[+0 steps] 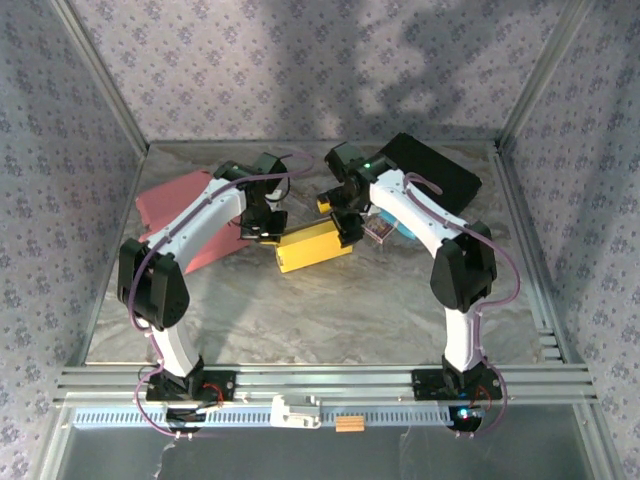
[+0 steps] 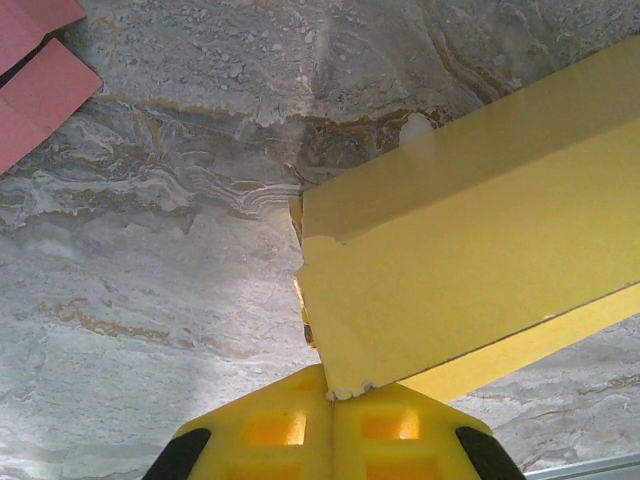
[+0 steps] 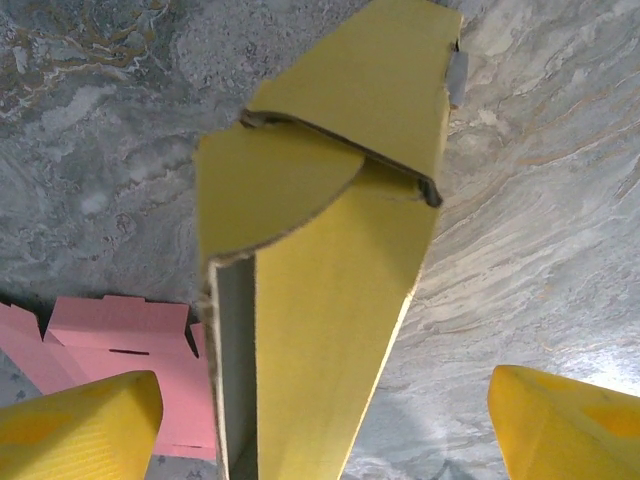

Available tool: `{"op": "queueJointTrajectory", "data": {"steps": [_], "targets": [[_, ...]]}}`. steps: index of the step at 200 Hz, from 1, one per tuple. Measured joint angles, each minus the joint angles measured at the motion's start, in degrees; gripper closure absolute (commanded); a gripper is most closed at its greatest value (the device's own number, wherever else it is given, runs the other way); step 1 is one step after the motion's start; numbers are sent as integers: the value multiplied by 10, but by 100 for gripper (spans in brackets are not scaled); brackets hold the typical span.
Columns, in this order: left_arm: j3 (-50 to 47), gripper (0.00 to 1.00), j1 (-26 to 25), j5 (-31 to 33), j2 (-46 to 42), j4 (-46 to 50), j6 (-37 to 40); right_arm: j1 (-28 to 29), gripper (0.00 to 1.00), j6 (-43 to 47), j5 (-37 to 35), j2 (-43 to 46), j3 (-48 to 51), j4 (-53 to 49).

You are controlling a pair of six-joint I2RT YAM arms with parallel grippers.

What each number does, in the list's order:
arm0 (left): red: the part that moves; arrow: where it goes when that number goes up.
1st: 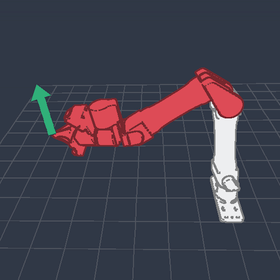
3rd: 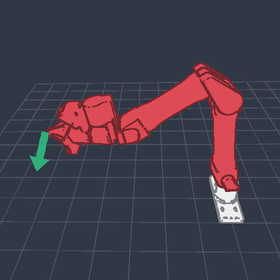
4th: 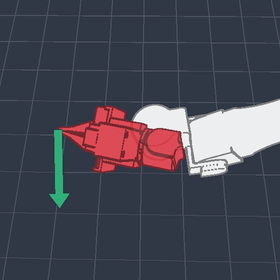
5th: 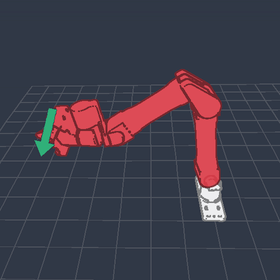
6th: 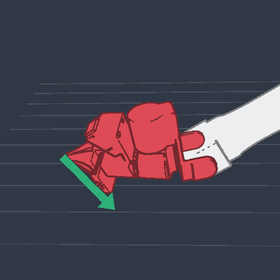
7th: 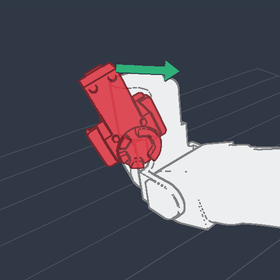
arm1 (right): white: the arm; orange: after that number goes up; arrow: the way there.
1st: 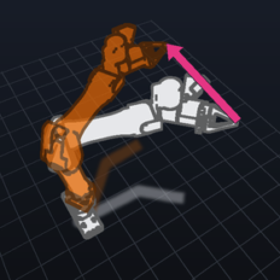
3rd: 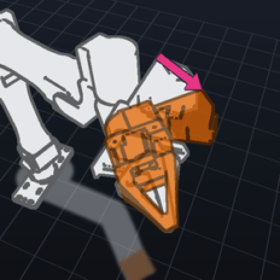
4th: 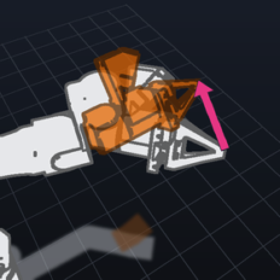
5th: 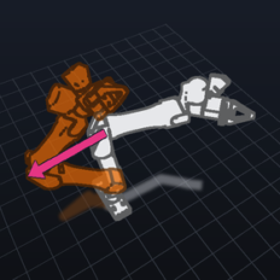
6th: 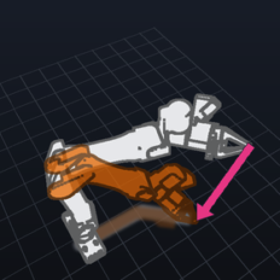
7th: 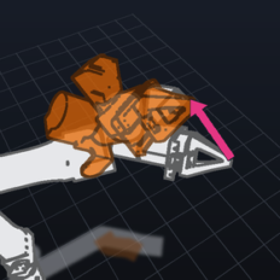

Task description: Fold the paper box

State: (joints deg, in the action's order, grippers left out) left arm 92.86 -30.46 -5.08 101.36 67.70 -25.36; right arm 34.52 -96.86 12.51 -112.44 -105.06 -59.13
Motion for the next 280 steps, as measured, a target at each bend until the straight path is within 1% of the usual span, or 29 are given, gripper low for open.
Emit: {"op": "queueJointTrajectory", "data": {"steps": [19,46,92,109,125,137,170,177,192,280], "targets": [[1,100,0,0,1,0,0,3,23,1,0,-8,0,1],[2,100,-1,0,1,1,0,5,30,1,0,-19,0,11],[4,100,-7,2,1,2,0,5,32,0,-1,-21,0,17],[6,100,-9,2,1,3,-1,7,38,0,-1,-25,1,18],[8,100,-12,2,1,5,-2,10,40,0,0,-30,3,19],[9,100,-12,2,2,7,-2,13,45,-1,-1,-32,4,20],[9,100,-12,-2,1,9,-7,13,50,0,-2,-31,7,26],[9,100,-12,-3,1,10,-9,13,53,0,-2,-31,8,27],[9,100,-12,-9,1,11,-15,13,55,-2,-2,-28,11,30],[9,100,-12,-31,0,16,-50,13,58,-2,-3,-22,20,34]]}}
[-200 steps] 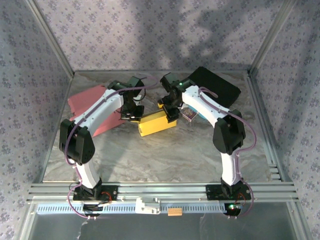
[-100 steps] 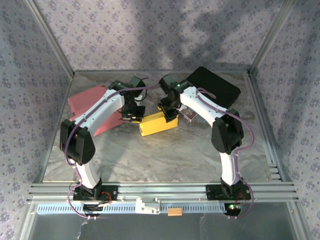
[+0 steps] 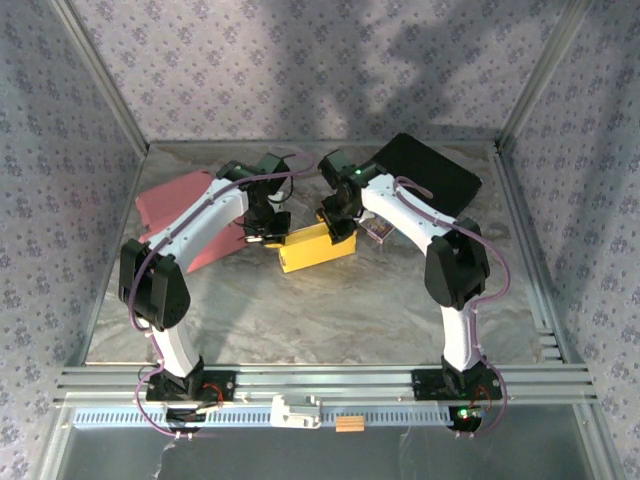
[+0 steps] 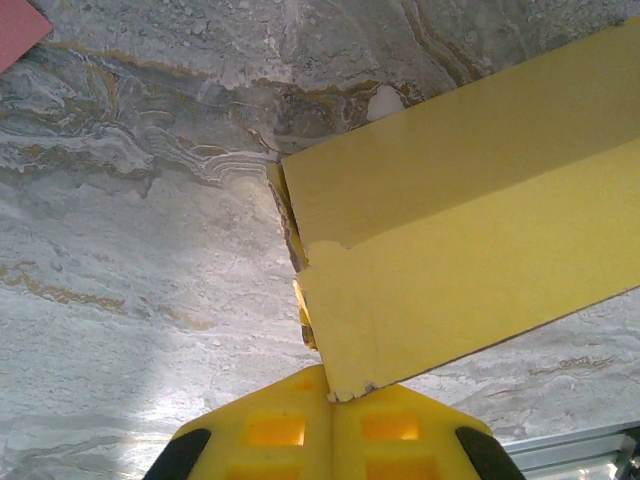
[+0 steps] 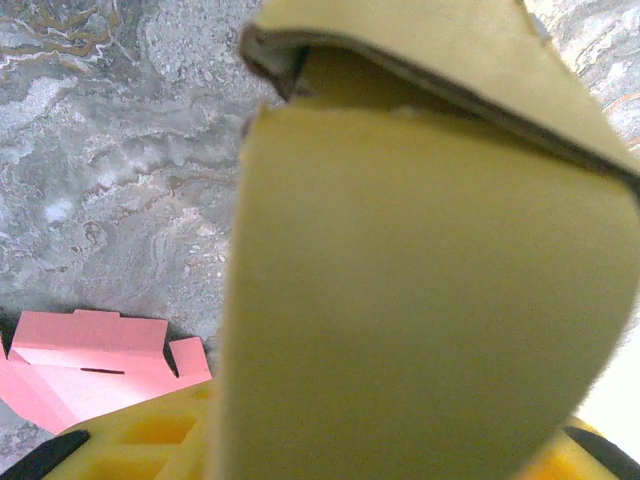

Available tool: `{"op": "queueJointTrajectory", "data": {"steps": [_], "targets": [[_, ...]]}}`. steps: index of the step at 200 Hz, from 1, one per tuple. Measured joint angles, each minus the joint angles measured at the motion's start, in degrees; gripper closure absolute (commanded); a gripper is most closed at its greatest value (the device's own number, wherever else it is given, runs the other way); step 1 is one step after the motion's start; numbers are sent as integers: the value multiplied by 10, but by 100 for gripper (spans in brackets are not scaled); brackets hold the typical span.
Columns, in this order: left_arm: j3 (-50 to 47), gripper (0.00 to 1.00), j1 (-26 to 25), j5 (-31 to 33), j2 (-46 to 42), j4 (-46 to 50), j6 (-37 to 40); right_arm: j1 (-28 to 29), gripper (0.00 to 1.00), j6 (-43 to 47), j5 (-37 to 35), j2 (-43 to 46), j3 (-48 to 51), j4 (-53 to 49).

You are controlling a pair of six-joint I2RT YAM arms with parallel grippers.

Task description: Fold the paper box

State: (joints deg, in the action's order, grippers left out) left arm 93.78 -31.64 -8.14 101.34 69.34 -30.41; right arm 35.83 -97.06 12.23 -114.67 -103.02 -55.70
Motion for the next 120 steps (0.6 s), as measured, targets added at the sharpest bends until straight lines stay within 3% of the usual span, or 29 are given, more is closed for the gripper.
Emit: {"op": "queueJointTrajectory", "data": {"steps": [120], "targets": [[10,100,7,-27,0,11,-23,0,56,20,0,3,7,0]]}}
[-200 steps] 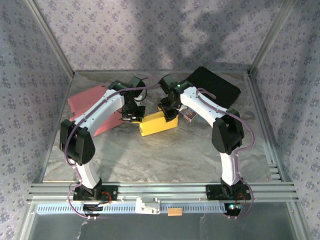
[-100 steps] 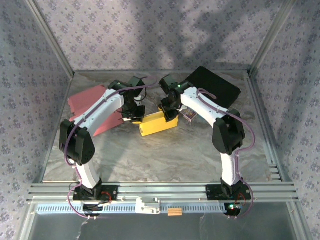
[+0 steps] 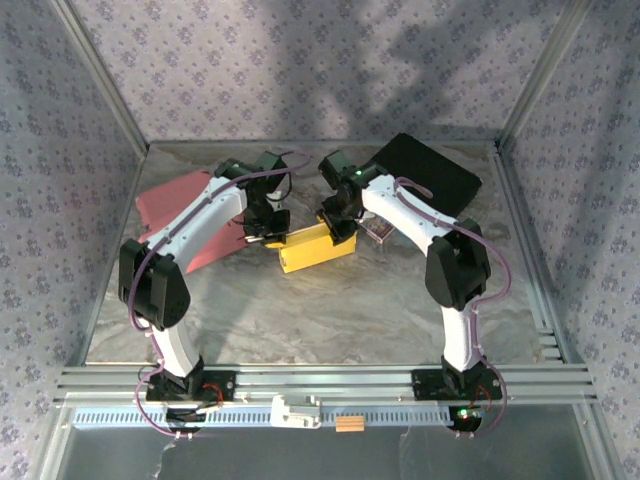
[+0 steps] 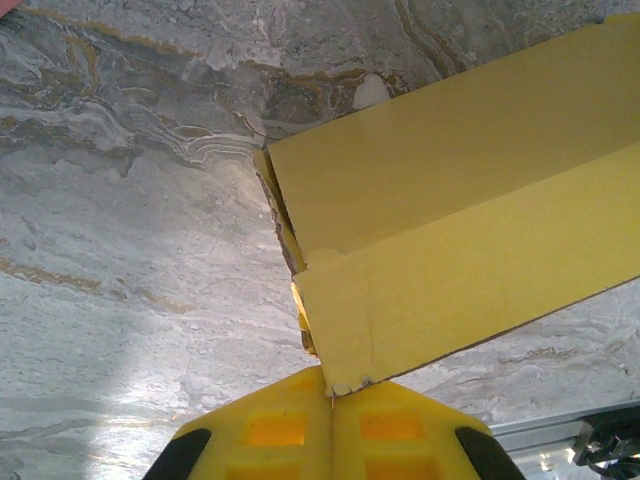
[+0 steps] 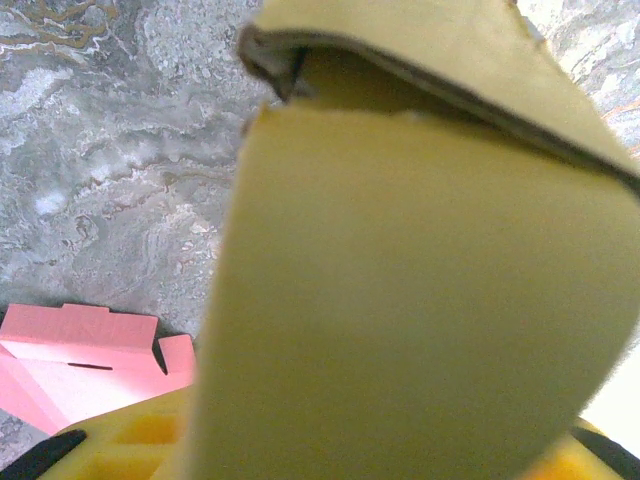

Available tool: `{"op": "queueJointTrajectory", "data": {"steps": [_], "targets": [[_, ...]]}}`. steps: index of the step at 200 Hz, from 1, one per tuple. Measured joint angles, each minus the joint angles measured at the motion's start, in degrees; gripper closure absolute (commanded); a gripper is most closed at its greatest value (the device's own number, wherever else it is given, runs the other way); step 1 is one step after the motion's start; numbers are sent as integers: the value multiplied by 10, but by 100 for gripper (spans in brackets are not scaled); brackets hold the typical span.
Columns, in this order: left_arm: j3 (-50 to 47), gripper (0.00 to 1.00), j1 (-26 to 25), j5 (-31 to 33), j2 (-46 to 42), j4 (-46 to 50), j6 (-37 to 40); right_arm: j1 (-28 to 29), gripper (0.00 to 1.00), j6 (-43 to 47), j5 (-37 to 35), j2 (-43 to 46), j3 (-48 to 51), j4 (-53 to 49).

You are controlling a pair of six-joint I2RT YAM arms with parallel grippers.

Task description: Fold the paper box

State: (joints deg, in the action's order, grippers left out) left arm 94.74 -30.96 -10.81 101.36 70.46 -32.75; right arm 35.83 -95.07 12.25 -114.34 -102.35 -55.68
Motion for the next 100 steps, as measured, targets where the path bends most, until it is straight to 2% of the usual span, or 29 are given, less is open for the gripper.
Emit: {"op": "queueJointTrajectory", "data": {"steps": [100], "targets": [[0,100,13,-28,0,0,-15,0,57,4,-2,1,1,0]]}}
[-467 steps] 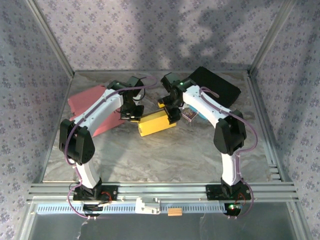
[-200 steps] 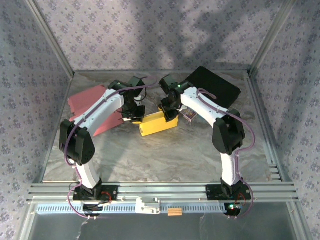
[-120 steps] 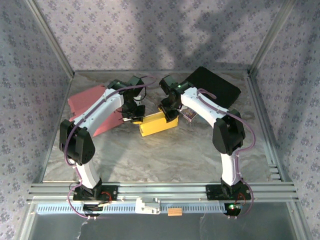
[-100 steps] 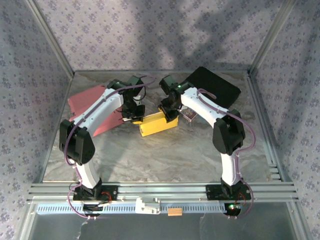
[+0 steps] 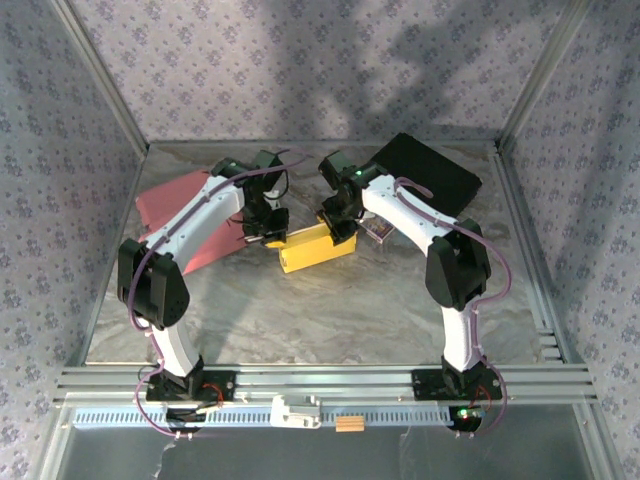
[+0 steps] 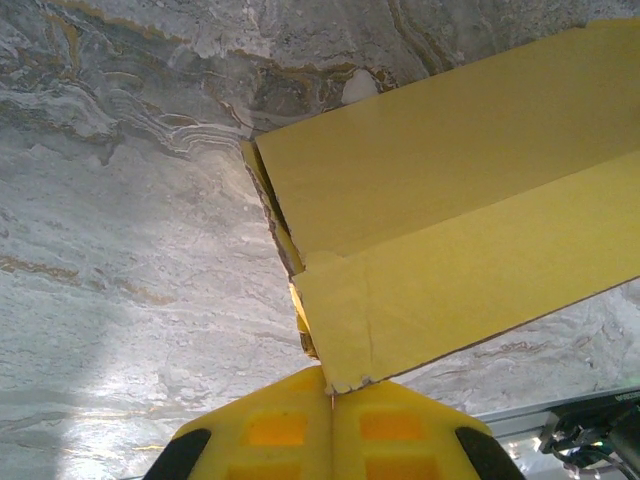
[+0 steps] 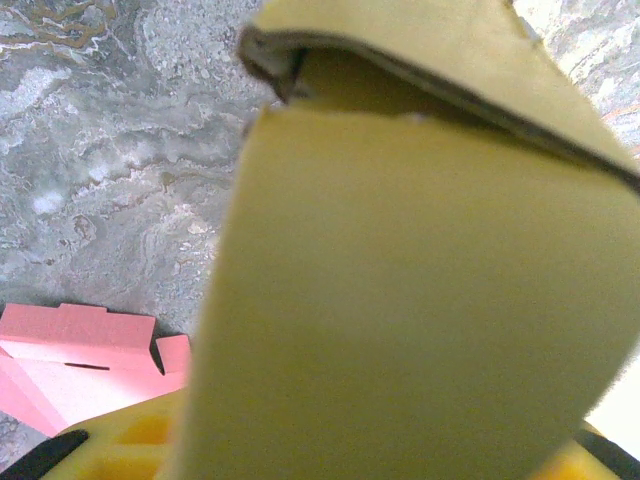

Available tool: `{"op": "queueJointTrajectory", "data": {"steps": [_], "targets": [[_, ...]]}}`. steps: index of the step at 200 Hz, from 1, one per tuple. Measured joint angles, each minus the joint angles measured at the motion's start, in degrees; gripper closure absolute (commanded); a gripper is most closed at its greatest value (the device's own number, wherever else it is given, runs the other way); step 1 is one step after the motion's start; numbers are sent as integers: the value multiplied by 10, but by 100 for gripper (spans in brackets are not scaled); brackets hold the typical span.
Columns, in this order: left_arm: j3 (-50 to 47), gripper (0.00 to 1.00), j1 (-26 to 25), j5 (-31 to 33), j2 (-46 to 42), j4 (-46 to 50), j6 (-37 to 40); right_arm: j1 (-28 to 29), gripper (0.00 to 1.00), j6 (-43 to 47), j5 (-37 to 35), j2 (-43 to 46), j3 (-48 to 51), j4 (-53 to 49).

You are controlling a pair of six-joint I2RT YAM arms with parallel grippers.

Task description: Fold the paper box

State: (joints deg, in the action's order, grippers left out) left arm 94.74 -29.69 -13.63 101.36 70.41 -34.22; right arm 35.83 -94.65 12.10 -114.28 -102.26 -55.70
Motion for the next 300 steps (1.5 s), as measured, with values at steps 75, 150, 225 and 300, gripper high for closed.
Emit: {"op": "queueJointTrajectory", "data": {"steps": [75,150,225,300], "targets": [[-2,100,8,-22,0,-9,-18,-1,57,2,-5,0,0,0],[-13,100,8,-31,-4,-19,-20,-1,58,2,-7,0,0,1],[-41,100,8,-31,-20,-42,-8,-1,59,2,-7,-3,-3,1],[-62,100,5,-27,-34,-63,4,-1,60,2,-7,-5,-8,0]]}}
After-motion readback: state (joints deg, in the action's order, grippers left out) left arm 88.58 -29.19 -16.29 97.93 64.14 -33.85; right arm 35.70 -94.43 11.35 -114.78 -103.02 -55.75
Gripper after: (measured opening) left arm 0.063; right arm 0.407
